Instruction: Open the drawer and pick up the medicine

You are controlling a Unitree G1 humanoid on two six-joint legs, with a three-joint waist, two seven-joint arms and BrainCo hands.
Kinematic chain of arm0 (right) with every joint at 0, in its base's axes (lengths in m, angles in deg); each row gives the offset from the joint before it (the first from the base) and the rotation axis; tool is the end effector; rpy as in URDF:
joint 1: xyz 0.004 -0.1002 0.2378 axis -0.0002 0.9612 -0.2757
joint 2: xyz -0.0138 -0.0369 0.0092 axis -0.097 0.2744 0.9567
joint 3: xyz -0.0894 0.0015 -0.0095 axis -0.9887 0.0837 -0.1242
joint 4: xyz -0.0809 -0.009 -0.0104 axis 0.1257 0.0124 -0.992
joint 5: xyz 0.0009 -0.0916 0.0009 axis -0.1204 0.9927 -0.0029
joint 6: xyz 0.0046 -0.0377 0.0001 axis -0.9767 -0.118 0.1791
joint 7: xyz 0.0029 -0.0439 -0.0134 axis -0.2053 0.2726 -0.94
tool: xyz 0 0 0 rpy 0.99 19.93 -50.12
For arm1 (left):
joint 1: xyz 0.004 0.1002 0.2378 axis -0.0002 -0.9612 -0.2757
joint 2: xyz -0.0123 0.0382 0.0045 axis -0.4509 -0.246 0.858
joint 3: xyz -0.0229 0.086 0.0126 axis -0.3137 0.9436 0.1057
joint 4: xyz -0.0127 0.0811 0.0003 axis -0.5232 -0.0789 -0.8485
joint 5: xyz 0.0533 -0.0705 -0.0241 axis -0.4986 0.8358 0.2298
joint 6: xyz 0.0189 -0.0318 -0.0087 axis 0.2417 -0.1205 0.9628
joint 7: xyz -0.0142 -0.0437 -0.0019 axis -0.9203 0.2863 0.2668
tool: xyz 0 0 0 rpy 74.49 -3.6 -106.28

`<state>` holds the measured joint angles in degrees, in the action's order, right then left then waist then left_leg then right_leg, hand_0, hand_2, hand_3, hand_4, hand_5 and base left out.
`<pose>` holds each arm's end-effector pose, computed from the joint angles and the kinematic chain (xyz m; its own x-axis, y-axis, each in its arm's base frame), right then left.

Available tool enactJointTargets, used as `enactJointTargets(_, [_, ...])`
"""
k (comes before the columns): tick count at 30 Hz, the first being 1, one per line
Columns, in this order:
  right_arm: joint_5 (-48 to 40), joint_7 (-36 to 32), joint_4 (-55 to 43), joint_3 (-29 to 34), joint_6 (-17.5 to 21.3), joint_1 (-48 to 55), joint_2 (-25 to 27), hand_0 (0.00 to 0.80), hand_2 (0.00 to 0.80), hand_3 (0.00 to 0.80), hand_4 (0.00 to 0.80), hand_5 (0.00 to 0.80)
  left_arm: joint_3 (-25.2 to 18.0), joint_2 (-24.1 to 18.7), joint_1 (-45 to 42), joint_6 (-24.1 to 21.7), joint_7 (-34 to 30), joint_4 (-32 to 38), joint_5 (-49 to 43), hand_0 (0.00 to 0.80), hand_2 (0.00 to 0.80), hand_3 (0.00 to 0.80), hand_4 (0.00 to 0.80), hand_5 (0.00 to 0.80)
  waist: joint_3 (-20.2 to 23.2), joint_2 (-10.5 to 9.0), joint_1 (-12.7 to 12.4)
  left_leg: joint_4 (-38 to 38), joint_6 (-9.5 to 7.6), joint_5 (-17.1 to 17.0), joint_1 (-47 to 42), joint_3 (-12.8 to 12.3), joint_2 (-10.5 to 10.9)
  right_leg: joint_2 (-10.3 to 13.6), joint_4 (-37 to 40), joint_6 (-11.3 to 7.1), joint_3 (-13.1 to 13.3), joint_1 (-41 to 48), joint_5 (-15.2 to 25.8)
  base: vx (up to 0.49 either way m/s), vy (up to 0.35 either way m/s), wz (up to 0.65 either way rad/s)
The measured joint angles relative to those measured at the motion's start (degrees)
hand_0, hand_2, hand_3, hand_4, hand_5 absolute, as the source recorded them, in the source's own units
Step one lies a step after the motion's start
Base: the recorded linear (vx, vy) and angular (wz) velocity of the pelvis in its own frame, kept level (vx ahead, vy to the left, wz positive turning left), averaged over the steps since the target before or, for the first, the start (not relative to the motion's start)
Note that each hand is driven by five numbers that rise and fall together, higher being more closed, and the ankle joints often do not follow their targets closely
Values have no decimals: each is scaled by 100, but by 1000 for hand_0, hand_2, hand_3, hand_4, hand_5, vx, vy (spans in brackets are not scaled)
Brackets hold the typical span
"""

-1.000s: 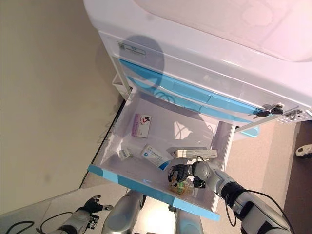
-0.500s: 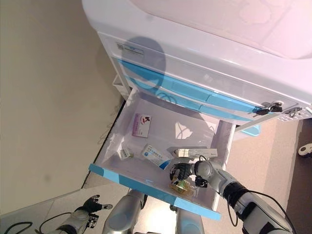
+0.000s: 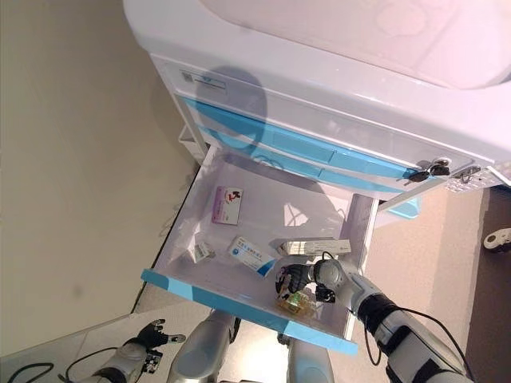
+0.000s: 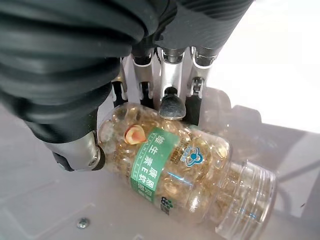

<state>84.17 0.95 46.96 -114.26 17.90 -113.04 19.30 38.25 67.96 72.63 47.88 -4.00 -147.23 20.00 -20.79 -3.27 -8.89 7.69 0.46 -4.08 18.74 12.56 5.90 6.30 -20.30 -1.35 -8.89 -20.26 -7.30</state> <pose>0.2533 -0.1674 0.0352 0.4510 0.4830 -0.7505 -0.8899 0.1785 -0.4199 0.1236 0.2352 -0.0747 0.4943 0.2409 -0.8352 0.1633 0.9180 0.3615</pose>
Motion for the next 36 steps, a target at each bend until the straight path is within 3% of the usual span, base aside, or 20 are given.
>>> enactJointTargets(2, [-71,2,11,8,-66,-8,1,800,800,800,800,800,-1,0,-11,0,-3,17,0,0,0,0,0,0,6,-10,-4,5,-1,-1,-4,-1,0,0,-9,0,1,2,-1,-7,-4,-2])
enactJointTargets(4, [-603,-29,-329,-264,-374,-350,273,800,800,800,800,800,1,3,-38,-2,-28,63,71,0,0,0,0,0,9,-20,0,17,-1,-2,21,-32,-10,-6,-18,-10,30,-42,11,-8,2,-11])
enactJointTargets(8, [-1887,124,-516,-164,-638,-1136,594,800,800,800,800,800,6,4,-47,-36,-68,95,247,0,0,0,0,0,22,-48,-2,40,5,3,17,-117,-33,-17,-18,-9,45,-48,21,0,-1,-7])
enactJointTargets(17, [-3863,390,-1407,-220,-650,-1951,1448,800,800,800,800,800,21,-2,-97,-128,-120,172,449,0,0,0,0,0,-19,-241,2,25,1,2,17,-149,-50,-33,47,24,64,-40,57,0,0,0])
enactJointTargets(30, [-4693,461,-1497,-223,-587,-1937,1718,800,800,800,800,800,124,-7,-98,-167,-125,235,451,0,0,0,0,0,-51,-306,12,-6,5,6,-2,-157,-79,-66,112,37,66,-11,74,0,0,0])
enactJointTargets(36, [-5072,566,-1464,249,-434,-1286,1664,800,800,800,800,800,128,-14,-115,-221,-137,294,449,0,0,0,0,0,-51,-306,7,-8,4,6,-18,-156,-77,-64,141,28,51,29,84,0,0,0])
